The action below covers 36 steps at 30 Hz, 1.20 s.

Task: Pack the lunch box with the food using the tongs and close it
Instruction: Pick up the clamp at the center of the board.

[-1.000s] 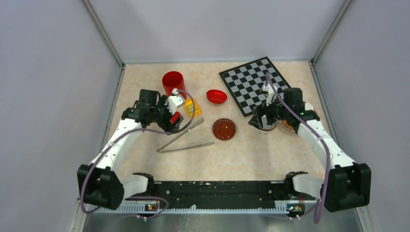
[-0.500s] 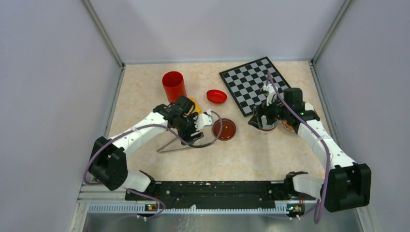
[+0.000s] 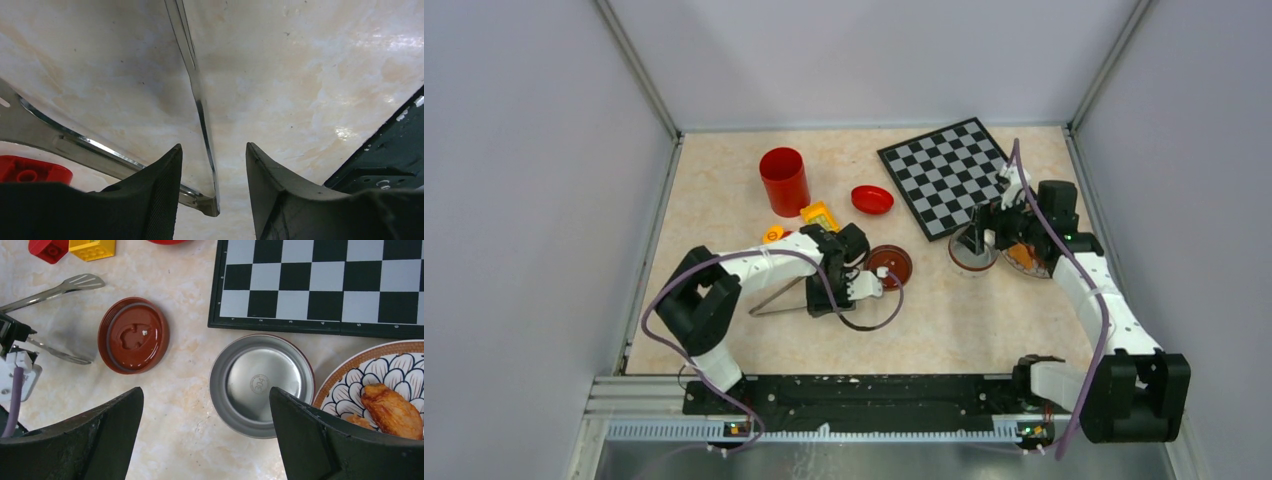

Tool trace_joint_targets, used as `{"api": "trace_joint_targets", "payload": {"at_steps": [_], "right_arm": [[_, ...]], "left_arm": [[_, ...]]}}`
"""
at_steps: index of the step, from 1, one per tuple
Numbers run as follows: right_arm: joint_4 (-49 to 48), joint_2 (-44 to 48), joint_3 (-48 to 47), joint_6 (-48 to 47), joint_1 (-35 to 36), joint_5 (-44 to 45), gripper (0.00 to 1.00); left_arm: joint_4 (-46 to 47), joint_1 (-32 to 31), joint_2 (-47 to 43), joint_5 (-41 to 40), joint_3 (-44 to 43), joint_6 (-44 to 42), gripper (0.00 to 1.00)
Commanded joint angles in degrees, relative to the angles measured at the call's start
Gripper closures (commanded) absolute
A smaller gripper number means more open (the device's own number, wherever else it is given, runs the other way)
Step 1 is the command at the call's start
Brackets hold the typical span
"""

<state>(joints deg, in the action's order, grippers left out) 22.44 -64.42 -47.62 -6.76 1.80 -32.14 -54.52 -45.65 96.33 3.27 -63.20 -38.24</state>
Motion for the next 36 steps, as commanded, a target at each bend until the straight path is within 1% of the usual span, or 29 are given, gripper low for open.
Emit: {"api": "trace_joint_targets", "payload": {"at_steps": [1,2,4,6,8,10,11,14,17,20,24,27,29,32,33,35,36], "right_arm": [[-2.1,1.5,0.3,1.2,-1.0,-1.1,0.06],[-2.1,1.5,0.3,1.3,-1.0,-1.3,0.06],[-2.2,1.4,0.2,1.5,-1.1,-1.4,0.06],[-2.3,1.5,0.2,1.8,-1.1,-1.7,0.06],[-2.3,1.5,0.2,1.9,-1.0,-1.9,0.06],[-2.3,1.5,0.2,1.8,-1.0,-1.9,0.06],[-2.3,1.4,0.2,1.8,-1.0,-1.9,0.06],[-2.2,1.6,0.2,1.8,-1.0,-2.0,0.06],[-2.2,1.6,0.0,1.8,-1.0,-2.3,0.06],[-1.9,1.6,-0.3,1.7,-1.0,-3.5,0.06],[-2.0,1.3,-1.4,2.4,-1.0,-5.7,0.06],[-1.6,0.5,-3.8,2.9,-1.0,-8.4,0.06],[-1.9,0.1,-5.4,3.6,-1.0,-10.9,0.06],[-3.3,-0.7,-8.4,6.0,-1.1,-14.1,0.06],[-3.7,-1.1,-9.5,6.3,-1.1,-15.7,0.05],[-5.0,-2.5,-11.9,7.2,-1.1,-22.3,0.05],[-6.8,-3.3,-12.8,10.1,-1.0,-24.3,0.05]], "left_arm": [[-1.0,-0.9,2.7,-2.7,-3.4,1.9,0.48],[-0.4,-1.0,3.3,-2.7,-3.5,2.4,0.5],[0.7,-1.1,4.4,-5.2,-3.8,3.1,0.54],[1.3,-1.1,5.2,-5.5,-4.4,4.1,0.58],[1.8,-1.2,5.7,-4.6,-4.6,5.0,0.6],[2.3,-1.2,5.7,-3.6,-4.4,5.8,0.64],[2.7,-1.3,5.6,-3.5,-4.1,6.0,0.68],[4.3,-1.3,4.7,-1.4,-2.5,6.9,0.74],[4.2,-1.3,3.3,-0.6,-1.7,7.8,0.85],[2.8,-1.2,0.9,0.9,-2.2,8.4,1.0],[1.1,-1.1,-3.0,3.4,-4.0,9.6,1.0],[0.1,-1.1,-6.9,8.2,-6.4,10.1,1.0],[0.2,-1.1,-9.4,11.7,-8.5,10.6,1.0],[0.9,-1.1,-12.7,14.6,-13.2,12.6,1.0],[1.7,-1.1,-13.8,15.0,-15.4,13.4,1.0],[4.4,-0.9,-16.1,15.2,-18.3,14.7,1.0],[5.8,-0.8,-17.2,15.1,-19.7,15.4,1.0]]}}
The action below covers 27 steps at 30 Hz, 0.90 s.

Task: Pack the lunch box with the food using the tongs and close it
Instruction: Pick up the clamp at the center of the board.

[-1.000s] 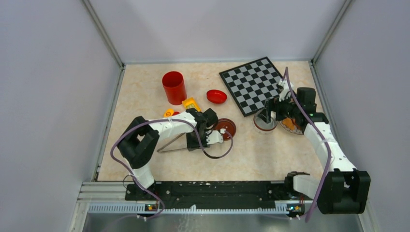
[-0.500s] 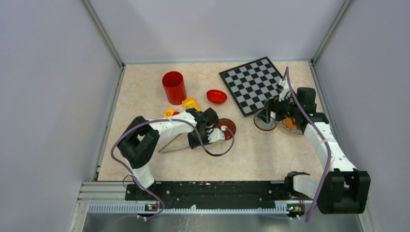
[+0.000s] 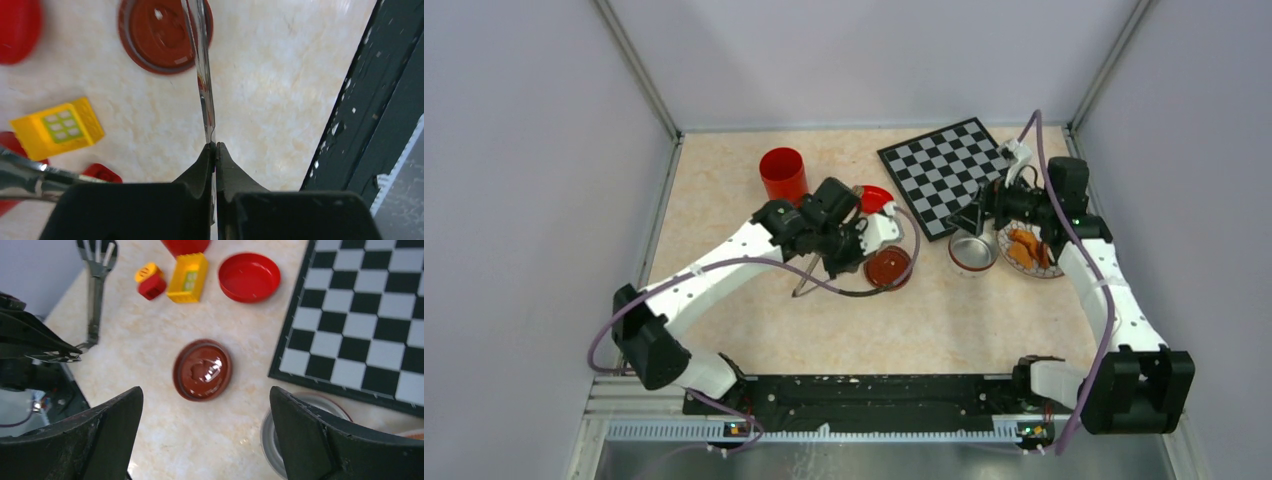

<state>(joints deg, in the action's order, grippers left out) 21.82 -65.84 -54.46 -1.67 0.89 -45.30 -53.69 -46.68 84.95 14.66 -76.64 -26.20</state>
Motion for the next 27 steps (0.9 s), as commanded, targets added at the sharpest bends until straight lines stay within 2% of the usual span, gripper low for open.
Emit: {"api": "trace_joint_targets", "payload": {"at_steps": [1,3,5,8,9,14,16,22,27], "right_arm": [[-9.2,-2.7,-6.6,8.1,0.0,-13.0,0.05],[-16.5,-3.7,-6.9,15.6,0.0,-15.6,0.05],[-26.1,-4.1,-6.2,23.3,0.2,-16.7,0.05],[-35.0,-5.1,-6.4,31.4,1.7,-17.5,0.05],[-36.8,-5.5,-6.7,33.2,2.5,-17.5,0.05],[-48.6,-7.3,-5.9,42.9,8.3,-17.2,0.05],[-56.5,-8.3,-4.4,50.5,10.9,-17.6,0.05],[-81.5,-11.5,0.4,70.6,15.1,-17.4,0.05],[-80.6,-11.7,1.5,70.8,18.5,-15.8,0.05]], "left_arm": [[6.2,0.6,-6.4,4.3,-8.3,4.1,1.0],[6.9,2.8,-6.4,7.3,-13.3,6.6,1.0],[9.5,7.2,-6.4,13.6,-16.8,9.8,1.0],[20.4,15.7,-10.2,23.4,-14.6,17.3,1.0],[24.3,17.1,-11.4,25.4,-13.6,19.7,1.0],[30.7,20.4,-10.3,34.1,-15.1,30.4,1.0],[35.4,22.1,-9.5,38.3,-15.0,36.8,1.0],[60.7,27.4,-8.9,44.9,-8.3,61.9,1.0],[97.7,30.9,-8.8,46.3,3.8,87.5,1.0]]}}
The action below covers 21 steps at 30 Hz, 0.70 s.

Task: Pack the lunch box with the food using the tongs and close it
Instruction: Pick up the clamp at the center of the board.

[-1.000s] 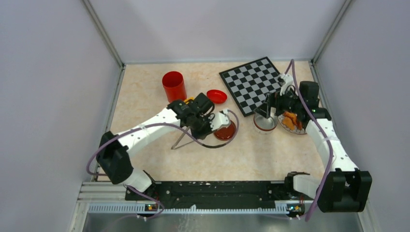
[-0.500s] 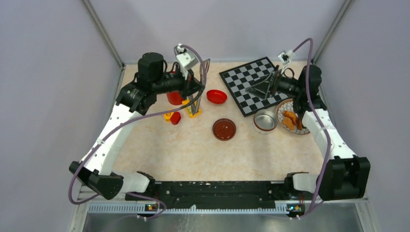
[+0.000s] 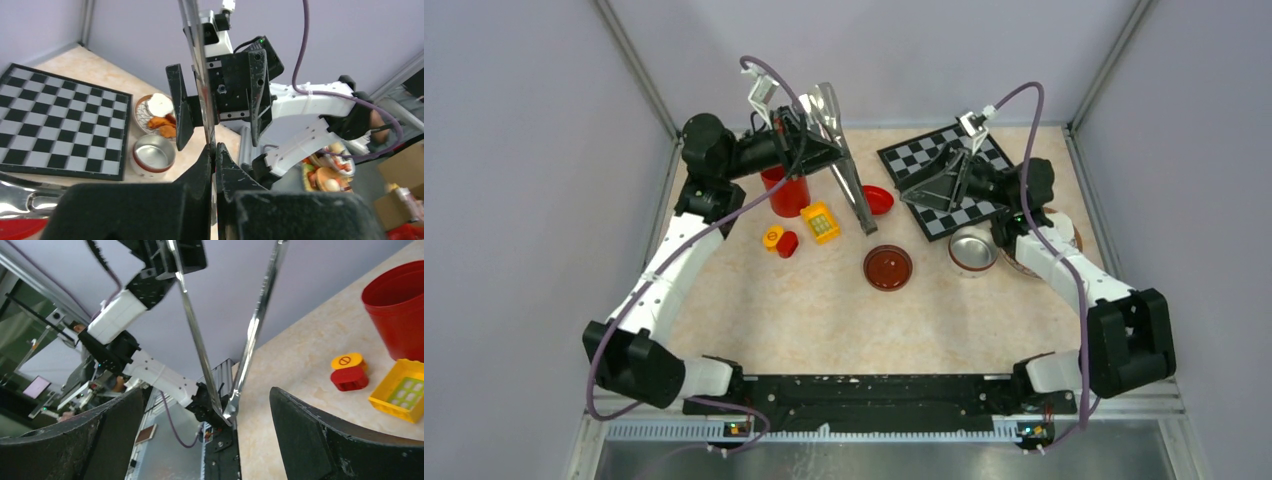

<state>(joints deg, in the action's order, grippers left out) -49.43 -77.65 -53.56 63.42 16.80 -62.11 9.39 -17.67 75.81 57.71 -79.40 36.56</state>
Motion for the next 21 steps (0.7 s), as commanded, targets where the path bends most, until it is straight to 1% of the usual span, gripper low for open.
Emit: {"api": "trace_joint_targets", "payload": {"at_steps": [1,3,4,9,11,14,16,18,21], "right_arm": [[-10.7,-0.3,1.1,7.2,3.3,1.0,0.05],[-13.6,-0.9,2.1,10.2,4.9,1.4,0.05],[-13.4,-1.0,2.5,10.7,5.7,1.8,0.05],[-4.8,-1.2,2.6,5.2,9.0,3.8,0.05],[-4.4,-2.0,2.6,5.0,9.9,4.3,0.05],[-5.8,-3.5,1.8,7.1,11.4,4.1,0.05],[-8.8,-4.4,1.0,9.8,12.6,4.1,0.06],[-11.8,-5.3,-0.2,12.3,14.1,4.3,0.08],[-13.6,-6.3,-1.9,14.5,15.9,5.2,0.13]], "left_arm": [[37.3,2.1,0.6,2.8,7.2,26.3,1.0],[36.1,2.4,0.8,2.5,7.0,25.2,1.0],[34.9,2.4,0.8,2.5,6.9,24.3,1.0],[34.8,2.5,0.5,1.5,8.0,25.3,1.0],[34.9,2.5,0.3,1.6,8.4,25.6,1.0],[35.7,2.5,-0.2,1.7,9.3,26.0,1.0],[36.2,2.5,-0.5,1.8,10.0,26.2,1.0],[37.0,2.5,-0.6,1.6,10.6,26.6,1.0],[37.1,2.6,-0.2,0.6,11.2,26.9,1.0]]}}
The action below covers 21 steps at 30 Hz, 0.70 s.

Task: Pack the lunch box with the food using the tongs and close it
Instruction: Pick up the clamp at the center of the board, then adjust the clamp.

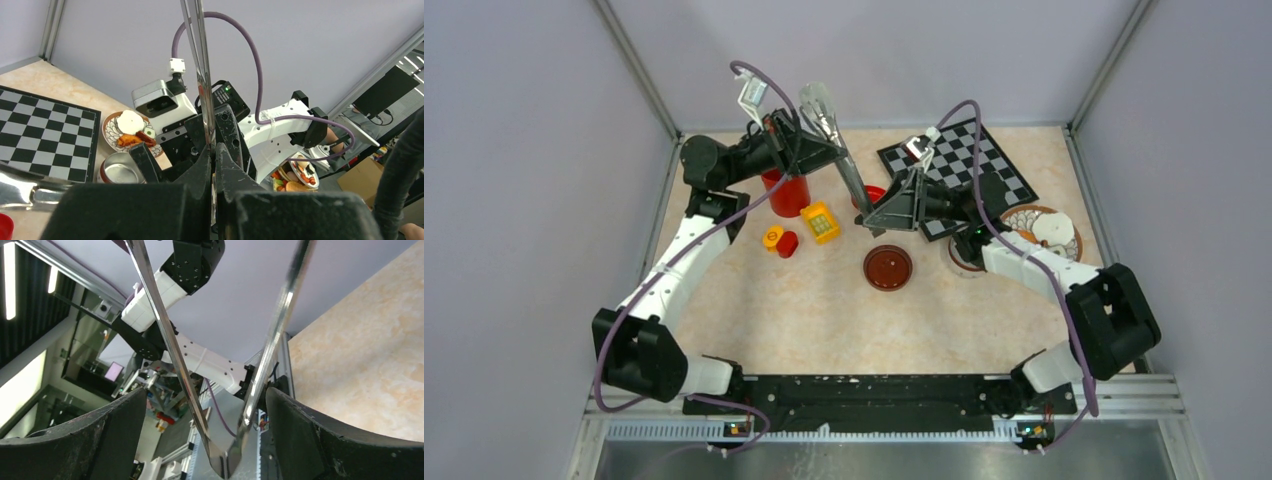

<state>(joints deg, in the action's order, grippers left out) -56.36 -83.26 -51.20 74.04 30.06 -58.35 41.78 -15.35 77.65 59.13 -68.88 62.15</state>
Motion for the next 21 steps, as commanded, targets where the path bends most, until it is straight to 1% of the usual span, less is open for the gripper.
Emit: {"api": "trace_joint_targets", "payload": {"at_steps": [1,4,8,12,21], "right_arm": [[-6.6,-1.0,-4.8,4.2,3.0,1.9,0.16],[-6.0,-1.3,-5.6,4.7,3.2,4.1,0.22],[-1.3,-1.3,-7.6,2.5,3.2,6.8,0.26],[2.9,-1.9,-9.0,1.0,3.3,8.6,0.33],[3.3,-2.3,-8.9,1.2,3.4,10.3,0.35]], "left_arm": [[4.8,0.2,-1.8,-1.2,0.9,1.6,1.0],[4.9,0.2,-1.5,-2.0,1.4,2.2,1.0],[4.2,0.2,-1.4,-2.9,2.1,2.7,1.0],[1.7,0.2,-1.5,-3.6,2.3,1.9,1.0],[-2.3,0.3,-1.6,-4.8,3.1,0.1,1.0]]}}
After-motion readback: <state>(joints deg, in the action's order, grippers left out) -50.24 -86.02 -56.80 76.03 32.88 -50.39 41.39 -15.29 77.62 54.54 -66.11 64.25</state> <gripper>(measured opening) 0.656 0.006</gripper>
